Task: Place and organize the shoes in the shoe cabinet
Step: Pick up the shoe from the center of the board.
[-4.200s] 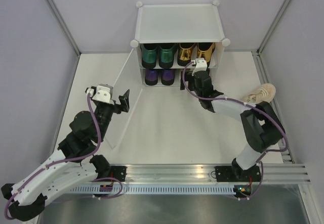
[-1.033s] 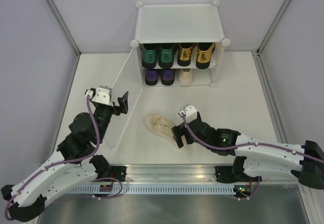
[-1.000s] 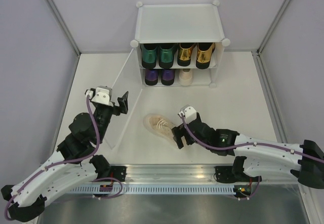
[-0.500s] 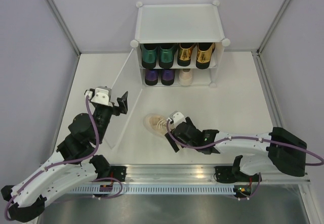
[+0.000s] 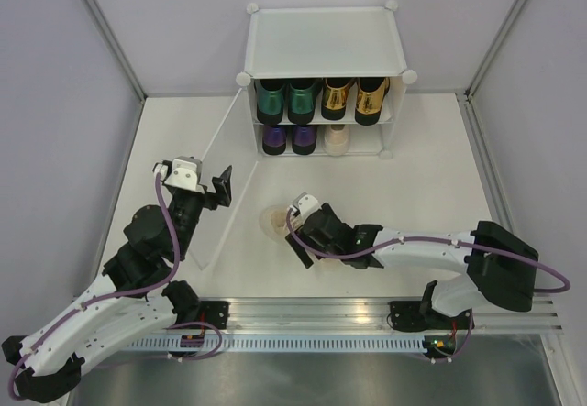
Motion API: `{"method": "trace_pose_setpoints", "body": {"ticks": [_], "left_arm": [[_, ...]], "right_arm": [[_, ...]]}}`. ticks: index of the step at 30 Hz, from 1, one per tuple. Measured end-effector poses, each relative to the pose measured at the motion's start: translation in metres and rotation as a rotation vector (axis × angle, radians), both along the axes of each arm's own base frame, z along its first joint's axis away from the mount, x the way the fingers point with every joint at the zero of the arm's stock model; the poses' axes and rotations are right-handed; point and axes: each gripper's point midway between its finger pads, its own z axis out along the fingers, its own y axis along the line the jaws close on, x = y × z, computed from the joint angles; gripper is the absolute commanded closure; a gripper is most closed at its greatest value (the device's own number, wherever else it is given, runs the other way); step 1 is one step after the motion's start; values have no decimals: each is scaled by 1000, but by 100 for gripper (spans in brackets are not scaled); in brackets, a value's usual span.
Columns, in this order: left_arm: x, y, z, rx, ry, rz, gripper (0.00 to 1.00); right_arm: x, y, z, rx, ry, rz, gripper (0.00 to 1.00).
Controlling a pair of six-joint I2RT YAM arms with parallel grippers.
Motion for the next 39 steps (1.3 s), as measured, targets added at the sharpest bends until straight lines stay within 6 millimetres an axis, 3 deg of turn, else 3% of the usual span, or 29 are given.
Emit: {"method": "trace_pose_setpoints", "body": {"ticks": [3,10,21,25,28,29,31,34,35,36,39], "left_arm": [[0,0,0,0,0,0,14],[0,0,0,0,0,1,14],[0,0,0,0,0,1,14],[0,0,0,0,0,1,14],[0,0,0,0,0,1,14],[0,0,0,0,0,1,14],[0,0,0,0,0,1,14],[0,0,0,0,0,1,14],[0,0,0,0,1,1,14],[0,0,0,0,1,2,14],[0,0,0,1,1,2,14]], "right_arm": [[5,5,0,19,18,1,2],[5,4,-27,-28,74,13,2],[7,5,-32,-33,74,11,5],[10,3,-33,-37,61,6,19],[10,3,-33,-40,55,8,32],[10,3,-33,-41,55,9,41],[10,3,-33,-42,54,8,47],[11,2,-32,-38,47,1,63],[12,1,-32,-35,43,-10,75],[13,-1,-31,-29,37,-26,80],[13,-17,-29,-12,38,-86,95]]}}
